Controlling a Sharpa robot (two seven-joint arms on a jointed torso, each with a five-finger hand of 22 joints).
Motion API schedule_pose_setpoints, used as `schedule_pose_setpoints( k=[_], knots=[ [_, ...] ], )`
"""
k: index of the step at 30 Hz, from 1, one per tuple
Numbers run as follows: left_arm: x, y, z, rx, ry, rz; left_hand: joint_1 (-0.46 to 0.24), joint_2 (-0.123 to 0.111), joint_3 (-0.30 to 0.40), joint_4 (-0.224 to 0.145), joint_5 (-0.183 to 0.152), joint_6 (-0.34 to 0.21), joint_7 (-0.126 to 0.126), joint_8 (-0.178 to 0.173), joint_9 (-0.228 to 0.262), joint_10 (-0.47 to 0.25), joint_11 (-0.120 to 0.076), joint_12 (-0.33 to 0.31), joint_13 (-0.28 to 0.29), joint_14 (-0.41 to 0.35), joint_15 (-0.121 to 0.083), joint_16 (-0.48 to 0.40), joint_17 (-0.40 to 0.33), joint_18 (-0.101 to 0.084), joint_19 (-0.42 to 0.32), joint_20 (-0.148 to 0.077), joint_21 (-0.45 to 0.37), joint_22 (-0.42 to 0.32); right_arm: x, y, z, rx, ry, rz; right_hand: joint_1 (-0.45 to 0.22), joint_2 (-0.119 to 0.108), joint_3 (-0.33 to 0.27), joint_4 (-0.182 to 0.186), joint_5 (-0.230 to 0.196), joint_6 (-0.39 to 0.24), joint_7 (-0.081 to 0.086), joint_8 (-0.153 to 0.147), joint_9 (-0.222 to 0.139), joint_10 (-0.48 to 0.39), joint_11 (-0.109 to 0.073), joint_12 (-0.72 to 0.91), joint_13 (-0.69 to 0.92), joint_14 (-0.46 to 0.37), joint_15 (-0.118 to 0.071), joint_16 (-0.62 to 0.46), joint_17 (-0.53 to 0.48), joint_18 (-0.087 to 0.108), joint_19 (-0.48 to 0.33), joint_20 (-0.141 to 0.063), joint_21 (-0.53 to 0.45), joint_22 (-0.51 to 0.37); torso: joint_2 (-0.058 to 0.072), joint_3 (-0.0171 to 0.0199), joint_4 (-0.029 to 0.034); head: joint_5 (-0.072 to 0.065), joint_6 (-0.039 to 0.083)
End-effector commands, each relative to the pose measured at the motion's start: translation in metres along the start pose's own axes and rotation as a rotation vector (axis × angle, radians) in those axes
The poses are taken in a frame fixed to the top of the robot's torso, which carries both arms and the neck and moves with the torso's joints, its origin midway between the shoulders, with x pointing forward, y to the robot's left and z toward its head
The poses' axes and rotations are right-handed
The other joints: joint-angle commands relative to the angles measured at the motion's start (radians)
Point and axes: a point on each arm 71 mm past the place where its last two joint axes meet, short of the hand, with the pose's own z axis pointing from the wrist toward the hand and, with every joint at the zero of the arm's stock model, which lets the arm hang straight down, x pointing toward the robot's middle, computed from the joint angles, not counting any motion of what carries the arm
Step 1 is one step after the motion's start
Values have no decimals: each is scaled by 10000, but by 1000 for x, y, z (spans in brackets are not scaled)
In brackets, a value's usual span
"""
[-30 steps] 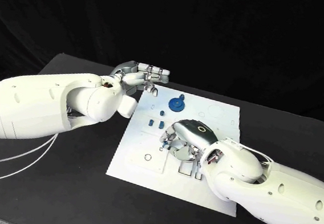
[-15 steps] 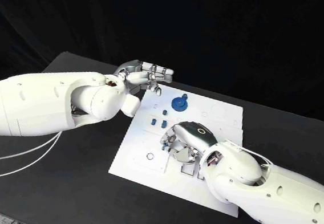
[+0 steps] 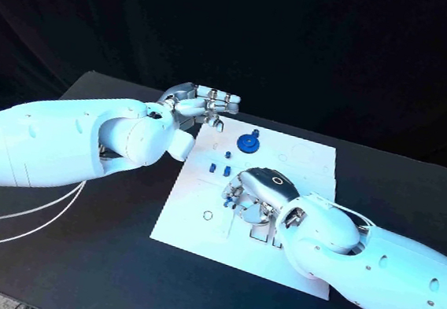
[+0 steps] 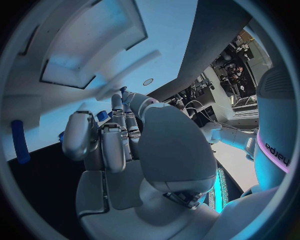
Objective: Assemble the parts on the task board
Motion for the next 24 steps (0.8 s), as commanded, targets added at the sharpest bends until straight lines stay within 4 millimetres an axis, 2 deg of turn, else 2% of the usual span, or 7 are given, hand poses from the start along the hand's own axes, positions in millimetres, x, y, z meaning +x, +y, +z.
schedule_pose_setpoints(
  k=[1, 13, 17, 24],
  knots=[
    [3, -1, 0, 47, 251, 3, -77, 0, -66, 19, 30, -61, -13, 39, -17, -52, 19, 49, 9, -60, 7, -1, -9, 131, 3, 33, -50, -15, 2, 0, 1, -6, 188, -176, -71, 59, -13, -54, 19, 72, -8, -11, 13, 44, -82, 17, -20, 532, -70, 49, 221, -93, 32, 13, -40, 442, 7, 0, 2, 9, -15],
    [4, 0, 0, 14, 282, 21, -87, 0, -76, 21, 30, -71, -9, 41, -19, -68, 23, 55, 12, -72, 11, -8, -27, 131, 1, 36, -56, -18, 7, 4, 2, -173, 571, -163, -141, 35, -61, -69, 38, 68, -9, -18, 19, 42, -81, 11, -18, 531, -69, 49, 219, -90, 25, 14, -61, 437, -1, -1, -3, 13, -29],
    [4, 0, 0, 8, 272, 29, -87, 0, -76, 21, 30, -71, -9, 41, -19, -68, 23, 55, 12, -72, 11, -8, -27, 131, 1, 36, -56, -18, 9, 5, 2, -146, 835, -189, -304, -10, -189, -67, 174, 38, -7, -44, 25, 15, -77, -15, -21, 530, -60, 55, 225, -79, -4, 21, -136, 405, -5, -4, -7, 14, -36],
    [4, 0, 0, 1, 269, 44, -87, 0, -76, 21, 30, -71, -9, 41, -19, -68, 23, 55, 12, -72, 11, -8, -27, 131, 1, 36, -56, -18, 7, 0, 1, 157, 503, -307, -656, -158, -437, -3, 353, -281, 101, -236, -32, -285, 36, -189, -85, 517, 29, 52, 220, -37, -120, 78, -411, 268, -7, 0, -3, -4, -25]
  ],
)
